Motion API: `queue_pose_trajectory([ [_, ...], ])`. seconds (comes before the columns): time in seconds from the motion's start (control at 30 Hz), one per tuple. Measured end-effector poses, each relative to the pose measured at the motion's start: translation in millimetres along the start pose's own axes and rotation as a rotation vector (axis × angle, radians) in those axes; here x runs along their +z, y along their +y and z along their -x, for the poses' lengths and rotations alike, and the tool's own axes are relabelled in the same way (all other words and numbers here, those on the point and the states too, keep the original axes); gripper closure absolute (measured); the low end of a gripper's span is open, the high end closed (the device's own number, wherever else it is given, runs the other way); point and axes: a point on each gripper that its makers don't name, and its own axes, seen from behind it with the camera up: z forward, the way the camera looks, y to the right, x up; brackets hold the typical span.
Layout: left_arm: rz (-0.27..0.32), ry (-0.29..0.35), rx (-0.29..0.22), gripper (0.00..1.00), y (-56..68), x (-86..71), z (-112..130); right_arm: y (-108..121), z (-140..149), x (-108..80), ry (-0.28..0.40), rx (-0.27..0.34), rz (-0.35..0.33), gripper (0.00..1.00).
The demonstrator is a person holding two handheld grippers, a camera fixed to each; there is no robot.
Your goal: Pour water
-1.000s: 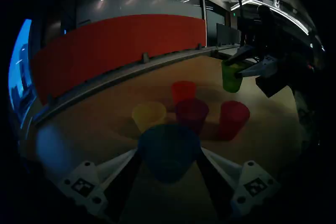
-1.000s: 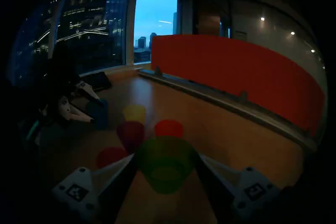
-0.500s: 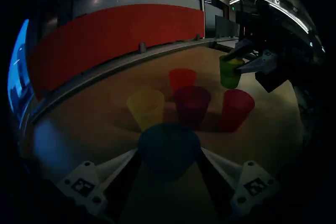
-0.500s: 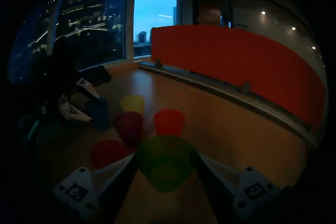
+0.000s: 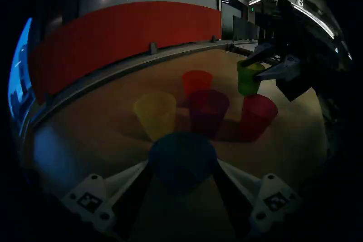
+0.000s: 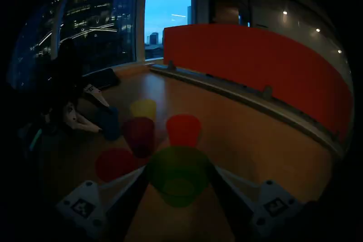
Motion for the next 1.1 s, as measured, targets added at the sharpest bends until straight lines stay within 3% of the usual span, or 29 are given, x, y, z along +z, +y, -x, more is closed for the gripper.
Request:
queue_pose_trajectory([
  [0.5, 0.017, -0.030, -0.023, 0.09, 5.2, -1.9, 7.5, -2.8, 12.0, 8.1, -0.019, 0.012, -0.003, 0.03],
  [1.1, -0.007, -0.031, -0.022, 0.05, 4.0, -12.5, 13.5, -8.7, 34.0, 22.5, -0.050, 0.019, 0.004, 0.02],
])
